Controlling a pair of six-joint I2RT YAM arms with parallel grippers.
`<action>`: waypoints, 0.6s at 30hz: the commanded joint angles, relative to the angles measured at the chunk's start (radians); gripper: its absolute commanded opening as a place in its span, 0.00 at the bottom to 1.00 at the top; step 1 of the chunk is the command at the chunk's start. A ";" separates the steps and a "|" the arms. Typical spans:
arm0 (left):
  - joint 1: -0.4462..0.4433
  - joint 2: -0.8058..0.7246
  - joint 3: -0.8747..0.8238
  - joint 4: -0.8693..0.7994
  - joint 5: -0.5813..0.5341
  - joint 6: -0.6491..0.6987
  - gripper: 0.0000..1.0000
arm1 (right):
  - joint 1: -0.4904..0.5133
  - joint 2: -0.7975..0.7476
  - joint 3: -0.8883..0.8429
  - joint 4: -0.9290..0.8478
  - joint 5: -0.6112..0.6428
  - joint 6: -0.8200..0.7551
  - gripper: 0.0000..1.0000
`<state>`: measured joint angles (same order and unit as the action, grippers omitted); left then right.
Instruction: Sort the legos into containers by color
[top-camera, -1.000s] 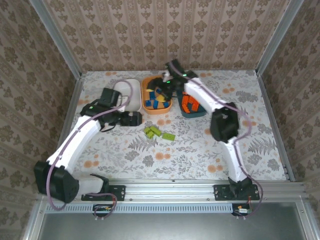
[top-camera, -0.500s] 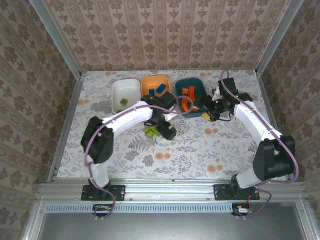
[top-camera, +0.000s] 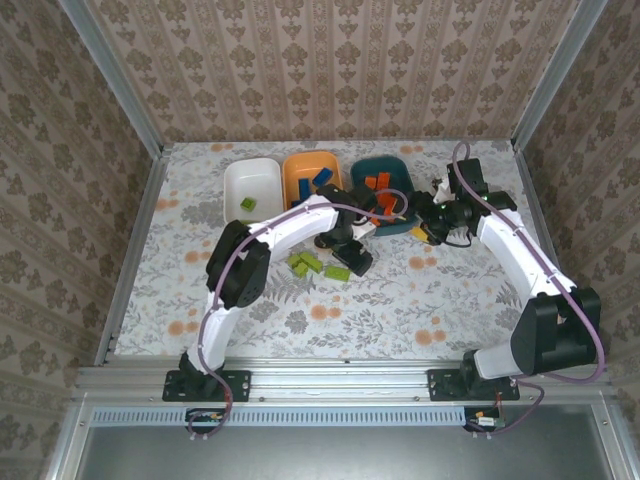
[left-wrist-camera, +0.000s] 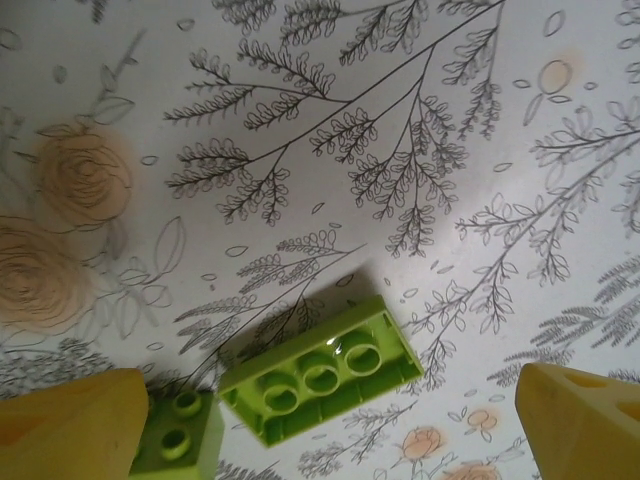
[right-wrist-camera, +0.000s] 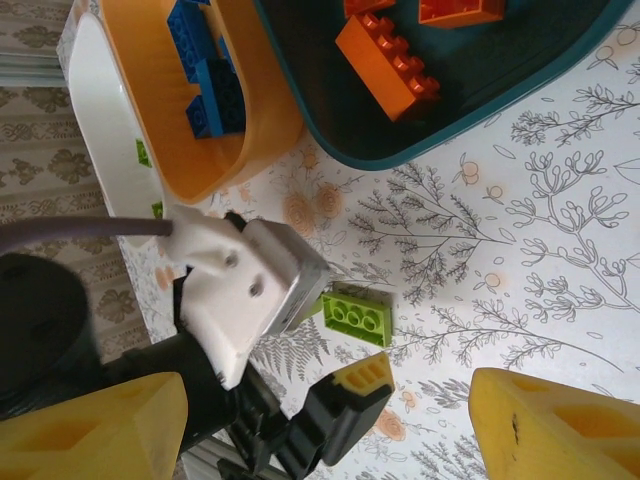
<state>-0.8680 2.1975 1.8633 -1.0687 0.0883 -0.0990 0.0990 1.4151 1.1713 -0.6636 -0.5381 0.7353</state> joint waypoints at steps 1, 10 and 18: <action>0.012 0.044 0.038 -0.087 0.022 -0.066 0.95 | -0.007 -0.016 -0.004 -0.032 -0.020 -0.022 0.75; 0.030 0.051 0.001 -0.116 0.042 -0.144 0.91 | -0.013 -0.005 -0.016 -0.007 -0.043 -0.019 0.75; 0.004 0.055 -0.037 -0.118 0.079 -0.206 0.87 | -0.013 0.033 -0.016 0.024 -0.076 -0.008 0.75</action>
<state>-0.8497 2.2475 1.8446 -1.1465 0.1360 -0.2607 0.0895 1.4338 1.1694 -0.6579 -0.5659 0.7319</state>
